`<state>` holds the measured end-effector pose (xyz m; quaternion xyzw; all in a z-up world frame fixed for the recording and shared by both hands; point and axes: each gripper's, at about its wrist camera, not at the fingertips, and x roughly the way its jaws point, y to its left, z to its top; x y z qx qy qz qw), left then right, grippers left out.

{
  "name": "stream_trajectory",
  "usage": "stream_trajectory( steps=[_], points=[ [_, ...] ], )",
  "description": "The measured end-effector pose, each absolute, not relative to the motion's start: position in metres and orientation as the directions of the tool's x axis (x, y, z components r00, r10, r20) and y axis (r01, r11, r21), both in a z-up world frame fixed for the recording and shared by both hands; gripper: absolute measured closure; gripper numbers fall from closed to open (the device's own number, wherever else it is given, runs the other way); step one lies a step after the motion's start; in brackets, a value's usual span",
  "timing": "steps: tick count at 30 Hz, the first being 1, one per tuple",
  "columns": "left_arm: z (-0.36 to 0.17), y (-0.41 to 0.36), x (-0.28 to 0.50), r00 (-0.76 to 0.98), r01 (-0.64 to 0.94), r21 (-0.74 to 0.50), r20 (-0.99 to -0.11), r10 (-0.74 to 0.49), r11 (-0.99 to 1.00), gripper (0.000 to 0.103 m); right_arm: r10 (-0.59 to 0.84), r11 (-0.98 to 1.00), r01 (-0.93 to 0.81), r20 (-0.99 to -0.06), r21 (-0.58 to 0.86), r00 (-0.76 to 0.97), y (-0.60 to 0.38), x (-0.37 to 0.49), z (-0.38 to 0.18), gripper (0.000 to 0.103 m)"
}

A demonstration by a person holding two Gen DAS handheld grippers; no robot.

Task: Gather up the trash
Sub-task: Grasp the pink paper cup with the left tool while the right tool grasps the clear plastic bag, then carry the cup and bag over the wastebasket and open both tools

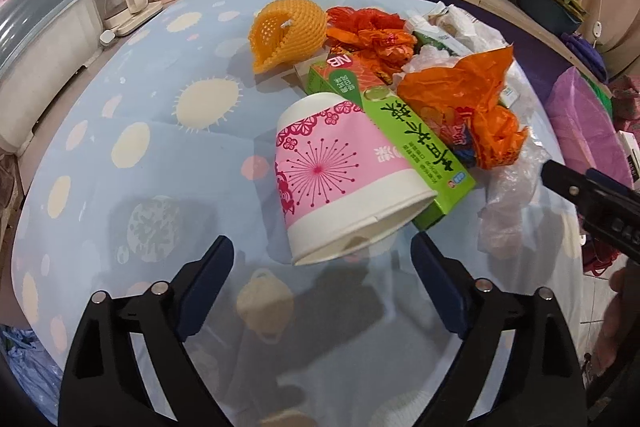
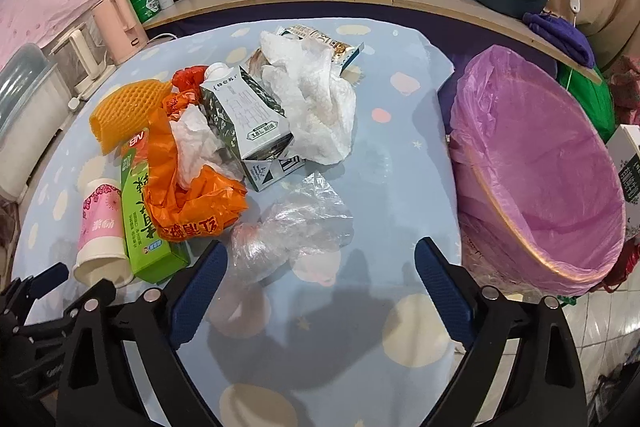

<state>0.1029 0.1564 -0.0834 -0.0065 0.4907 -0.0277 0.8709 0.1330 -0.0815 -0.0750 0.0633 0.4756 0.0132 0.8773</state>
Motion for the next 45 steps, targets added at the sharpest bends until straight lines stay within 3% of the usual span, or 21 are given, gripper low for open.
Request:
stream_trajectory(
  steps=[8,15,18,20,21,24,36,45],
  points=[
    [-0.055,0.181,0.123,0.549,-0.063,-0.170,-0.829,-0.108,0.983,0.014,0.142,0.985,0.012,-0.859,0.170,0.493,-0.067,0.147,-0.097,0.039],
    [-0.082,0.168,0.155,0.481,-0.083,-0.114,-0.875,-0.061,0.990,0.015,0.206,0.976,-0.031,-0.856,0.217,0.474,-0.054,0.149,-0.106,0.064],
    [-0.092,0.172,0.154,0.453,-0.095,-0.133,-0.888,-0.076,0.987,0.023,0.218,0.974,-0.054,-0.854,0.219,0.472,-0.052,0.147,-0.105,0.077],
    [-0.101,0.174,0.153,0.425,-0.102,-0.155,-0.900,-0.098,0.983,0.041,0.227,0.972,-0.060,-0.853,0.226,0.469,-0.054,0.145,-0.104,0.081],
    [-0.101,0.174,0.150,0.432,-0.102,-0.145,-0.897,-0.088,0.984,0.042,0.231,0.971,-0.063,-0.852,0.229,0.469,-0.055,0.143,-0.103,0.083],
    [-0.099,0.174,0.146,0.435,-0.095,-0.137,-0.896,-0.083,0.986,0.054,0.235,0.970,-0.063,-0.849,0.234,0.472,-0.059,0.138,-0.100,0.086],
    [-0.043,0.163,0.104,0.514,-0.047,-0.069,-0.857,-0.035,0.996,0.058,0.228,0.972,-0.075,-0.806,0.224,0.546,-0.088,0.101,-0.059,0.088],
    [0.010,0.103,0.080,0.581,0.109,-0.093,-0.802,-0.140,0.990,0.058,0.206,0.971,-0.043,-0.736,0.234,0.645,-0.128,0.070,-0.009,0.088]
  ],
)
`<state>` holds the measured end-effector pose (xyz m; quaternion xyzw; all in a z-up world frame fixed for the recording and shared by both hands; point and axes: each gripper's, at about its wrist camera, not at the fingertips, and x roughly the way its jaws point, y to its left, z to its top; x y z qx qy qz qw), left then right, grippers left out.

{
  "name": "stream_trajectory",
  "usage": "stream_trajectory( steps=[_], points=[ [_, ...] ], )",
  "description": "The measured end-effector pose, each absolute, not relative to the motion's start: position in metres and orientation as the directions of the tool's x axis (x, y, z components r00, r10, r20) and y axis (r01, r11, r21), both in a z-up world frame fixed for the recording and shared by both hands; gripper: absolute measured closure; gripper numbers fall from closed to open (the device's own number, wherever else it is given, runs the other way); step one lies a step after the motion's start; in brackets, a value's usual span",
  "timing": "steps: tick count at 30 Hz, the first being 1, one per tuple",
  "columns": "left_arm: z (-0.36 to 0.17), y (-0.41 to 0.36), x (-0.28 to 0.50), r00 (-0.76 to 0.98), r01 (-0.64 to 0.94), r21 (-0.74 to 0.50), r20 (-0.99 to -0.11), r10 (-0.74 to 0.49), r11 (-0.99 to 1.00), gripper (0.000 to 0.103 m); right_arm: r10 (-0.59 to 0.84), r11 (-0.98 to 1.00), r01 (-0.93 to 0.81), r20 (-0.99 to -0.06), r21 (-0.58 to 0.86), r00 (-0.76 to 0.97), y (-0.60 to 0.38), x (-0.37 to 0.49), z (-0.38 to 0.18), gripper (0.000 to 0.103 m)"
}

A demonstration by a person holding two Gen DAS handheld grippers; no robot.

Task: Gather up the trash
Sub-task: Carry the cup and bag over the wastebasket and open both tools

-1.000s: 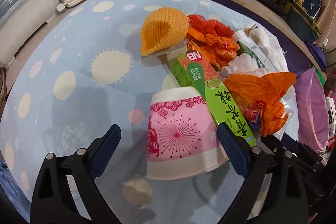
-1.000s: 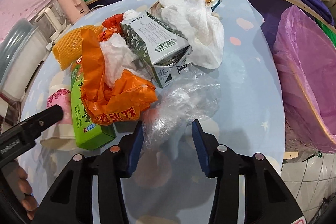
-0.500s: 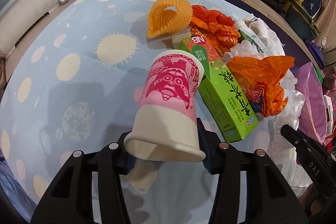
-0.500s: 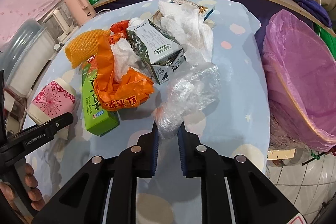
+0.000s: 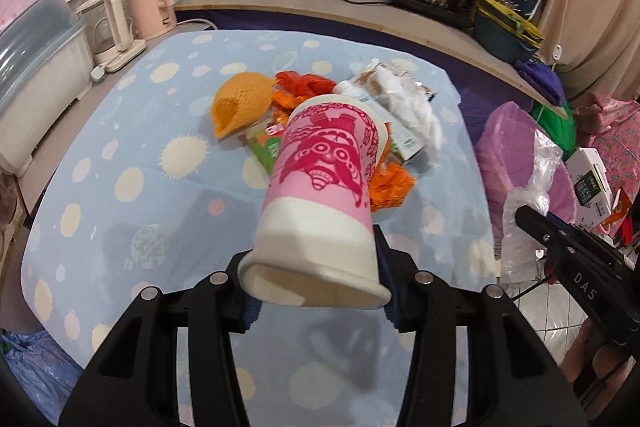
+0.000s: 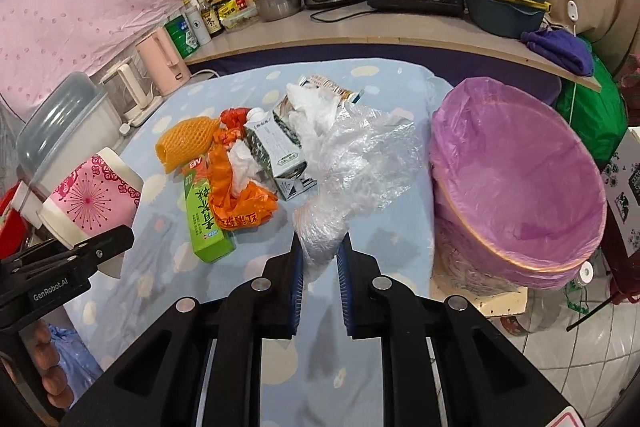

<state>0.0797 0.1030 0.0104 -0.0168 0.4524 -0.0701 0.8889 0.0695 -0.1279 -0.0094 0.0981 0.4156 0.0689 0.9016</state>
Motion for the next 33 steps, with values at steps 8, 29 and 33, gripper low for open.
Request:
stream_trajectory(
  steps=[8,29,33],
  points=[
    [0.035,0.020,0.095,0.593,0.278,-0.117,-0.760,-0.266,0.953,0.058,0.076,0.972,0.107,-0.714,0.208,0.696,-0.205,0.067,0.008,0.088],
    [-0.026,-0.184,0.170,0.480,0.536,-0.056,-0.801,-0.358,0.842,0.058,-0.002,0.955,0.241,-0.810,0.173,0.586,-0.325,0.139,-0.047,0.083],
    [-0.040,-0.192,0.182,0.464,0.521,-0.054,-0.819,-0.337,0.852,0.056,0.003,0.945,0.268,-0.824,0.188,0.567,-0.338,0.149,-0.057,0.076]
  ],
)
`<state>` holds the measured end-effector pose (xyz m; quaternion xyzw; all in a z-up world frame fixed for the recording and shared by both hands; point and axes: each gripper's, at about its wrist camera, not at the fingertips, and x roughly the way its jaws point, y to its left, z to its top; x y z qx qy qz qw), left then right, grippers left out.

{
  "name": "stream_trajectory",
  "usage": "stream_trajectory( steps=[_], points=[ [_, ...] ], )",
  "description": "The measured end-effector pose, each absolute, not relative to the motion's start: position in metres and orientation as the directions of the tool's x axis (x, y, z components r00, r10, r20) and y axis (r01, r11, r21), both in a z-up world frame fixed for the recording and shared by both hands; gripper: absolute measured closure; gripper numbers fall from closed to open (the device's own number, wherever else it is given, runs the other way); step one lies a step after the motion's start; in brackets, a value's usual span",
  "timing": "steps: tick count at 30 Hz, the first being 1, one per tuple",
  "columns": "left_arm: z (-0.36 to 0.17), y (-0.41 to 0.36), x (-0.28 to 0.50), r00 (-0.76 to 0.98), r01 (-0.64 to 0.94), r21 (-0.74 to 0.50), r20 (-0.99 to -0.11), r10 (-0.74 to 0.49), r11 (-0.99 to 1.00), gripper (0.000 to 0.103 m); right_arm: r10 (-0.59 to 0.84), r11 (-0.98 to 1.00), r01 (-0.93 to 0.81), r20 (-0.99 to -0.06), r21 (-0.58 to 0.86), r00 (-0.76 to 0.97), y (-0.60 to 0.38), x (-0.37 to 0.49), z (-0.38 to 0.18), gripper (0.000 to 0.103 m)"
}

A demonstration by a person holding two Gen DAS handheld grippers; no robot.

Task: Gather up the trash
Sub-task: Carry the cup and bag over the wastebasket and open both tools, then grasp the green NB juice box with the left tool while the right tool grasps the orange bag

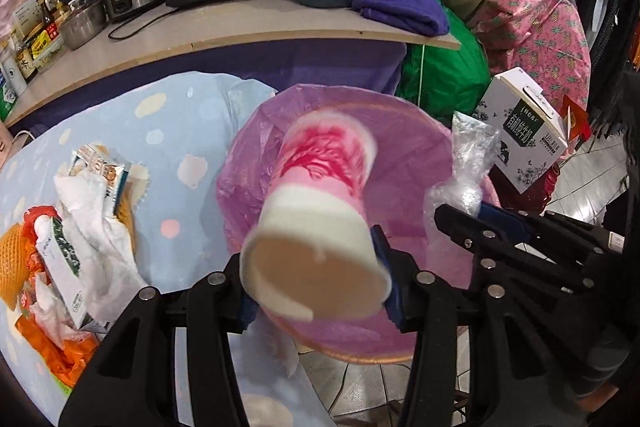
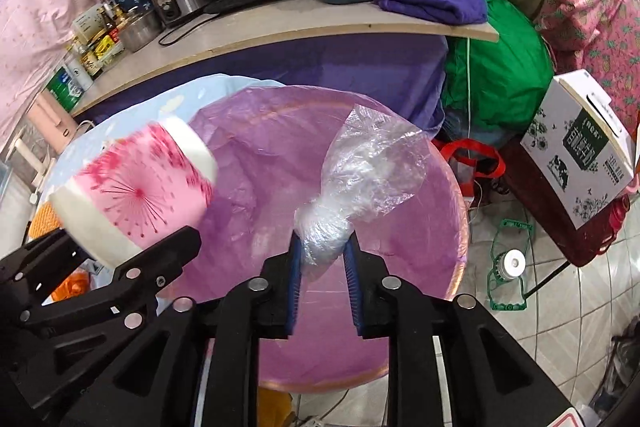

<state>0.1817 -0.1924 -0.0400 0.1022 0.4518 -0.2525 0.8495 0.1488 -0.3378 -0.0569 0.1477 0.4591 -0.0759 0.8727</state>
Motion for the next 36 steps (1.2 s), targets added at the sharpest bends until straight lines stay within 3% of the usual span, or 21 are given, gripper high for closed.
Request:
stream_trajectory(
  steps=[4,8,10,26,31,36],
  points=[
    [-0.046,-0.197,0.184,0.482,0.506,-0.014,-0.824,-0.297,0.862,0.053,-0.034,0.938,0.302,-0.824,0.168,0.565,-0.348,0.150,-0.059,0.060],
    [-0.045,-0.192,0.184,0.496,0.483,-0.010,-0.821,-0.282,0.876,0.033,-0.053,0.936,0.315,-0.818,0.160,0.573,-0.355,0.146,-0.055,0.056],
    [-0.042,-0.188,0.185,0.500,0.470,-0.021,-0.817,-0.286,0.882,0.029,-0.052,0.933,0.318,-0.812,0.168,0.581,-0.358,0.144,-0.053,0.049],
    [-0.009,-0.151,0.154,0.593,0.413,0.026,-0.766,-0.247,0.910,0.027,-0.097,0.949,0.281,-0.717,0.142,0.690,-0.324,0.115,0.002,0.039],
    [0.000,-0.126,0.142,0.624,0.370,0.035,-0.749,-0.221,0.928,0.019,-0.084,0.955,0.255,-0.687,0.150,0.722,-0.306,0.103,0.018,0.035],
    [0.004,-0.091,0.134,0.640,0.313,0.039,-0.746,-0.181,0.949,0.018,-0.048,0.962,0.215,-0.670,0.169,0.741,-0.282,0.093,0.026,0.034]
  ],
)
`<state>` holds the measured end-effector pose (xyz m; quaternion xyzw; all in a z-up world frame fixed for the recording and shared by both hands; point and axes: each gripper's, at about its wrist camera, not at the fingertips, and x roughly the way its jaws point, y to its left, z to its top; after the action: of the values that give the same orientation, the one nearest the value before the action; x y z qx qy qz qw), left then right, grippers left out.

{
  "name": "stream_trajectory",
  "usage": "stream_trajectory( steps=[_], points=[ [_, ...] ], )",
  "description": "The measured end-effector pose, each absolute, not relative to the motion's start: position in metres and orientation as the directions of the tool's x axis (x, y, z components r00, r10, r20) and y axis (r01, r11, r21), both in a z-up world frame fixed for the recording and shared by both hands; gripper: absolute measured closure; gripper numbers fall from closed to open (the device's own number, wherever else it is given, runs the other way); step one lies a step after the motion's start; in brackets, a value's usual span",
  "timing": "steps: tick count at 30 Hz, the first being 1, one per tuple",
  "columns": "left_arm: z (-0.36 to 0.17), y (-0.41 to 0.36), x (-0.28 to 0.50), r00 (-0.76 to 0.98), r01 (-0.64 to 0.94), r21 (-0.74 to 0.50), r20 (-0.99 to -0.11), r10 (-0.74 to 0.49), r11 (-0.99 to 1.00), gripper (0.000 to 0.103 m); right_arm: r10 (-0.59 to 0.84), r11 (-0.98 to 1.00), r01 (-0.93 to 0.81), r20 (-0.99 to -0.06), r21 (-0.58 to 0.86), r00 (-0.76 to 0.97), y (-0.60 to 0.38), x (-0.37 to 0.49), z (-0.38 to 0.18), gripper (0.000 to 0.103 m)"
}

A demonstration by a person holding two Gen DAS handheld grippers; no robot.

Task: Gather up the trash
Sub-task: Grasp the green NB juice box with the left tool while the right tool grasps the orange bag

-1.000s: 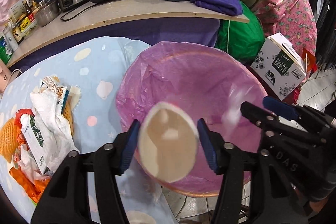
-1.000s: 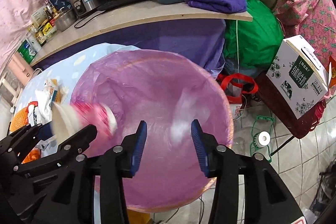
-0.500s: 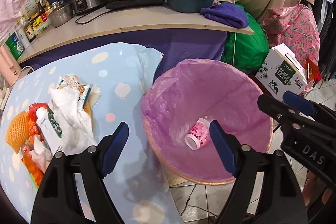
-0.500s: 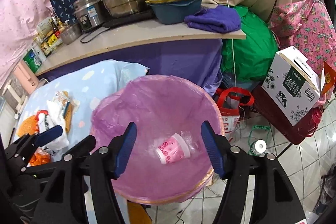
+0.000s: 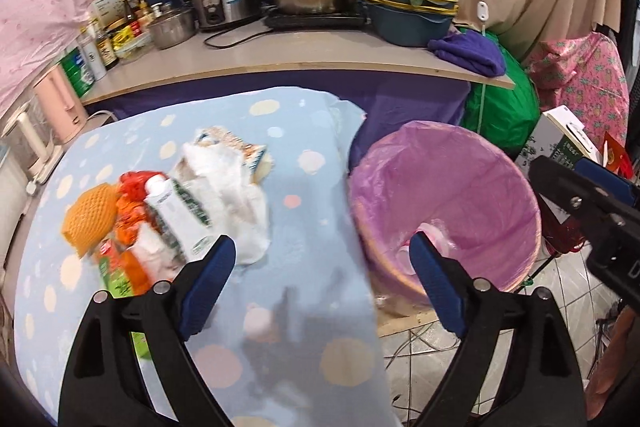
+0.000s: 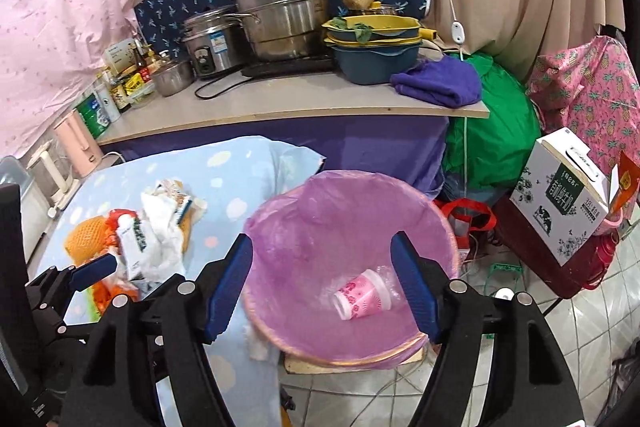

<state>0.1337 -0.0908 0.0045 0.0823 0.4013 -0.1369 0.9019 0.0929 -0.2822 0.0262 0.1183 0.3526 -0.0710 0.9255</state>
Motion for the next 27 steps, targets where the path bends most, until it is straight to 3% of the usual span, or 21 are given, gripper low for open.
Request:
stream_trajectory(
  steps=[10,15,27],
  points=[
    [-0.021,0.022,0.135,0.581,0.071,-0.032,-0.811,-0.067,0.997,0.015,0.026,0.979,0.119,-0.683,0.164,0.730,-0.215,0.086,0.014,0.032],
    [-0.045,0.069,0.132,0.557,-0.031,0.014,-0.830,0.029,0.999,0.014,0.050,0.984,0.084,-0.691,0.159,0.721,-0.182,0.083,0.004,0.032],
    [-0.083,0.084,0.142,0.503,-0.061,-0.024,-0.864,0.010,0.998,0.014,0.099,0.984,0.044,-0.738,0.172,0.667,-0.143,0.087,-0.022,0.032]
  ],
)
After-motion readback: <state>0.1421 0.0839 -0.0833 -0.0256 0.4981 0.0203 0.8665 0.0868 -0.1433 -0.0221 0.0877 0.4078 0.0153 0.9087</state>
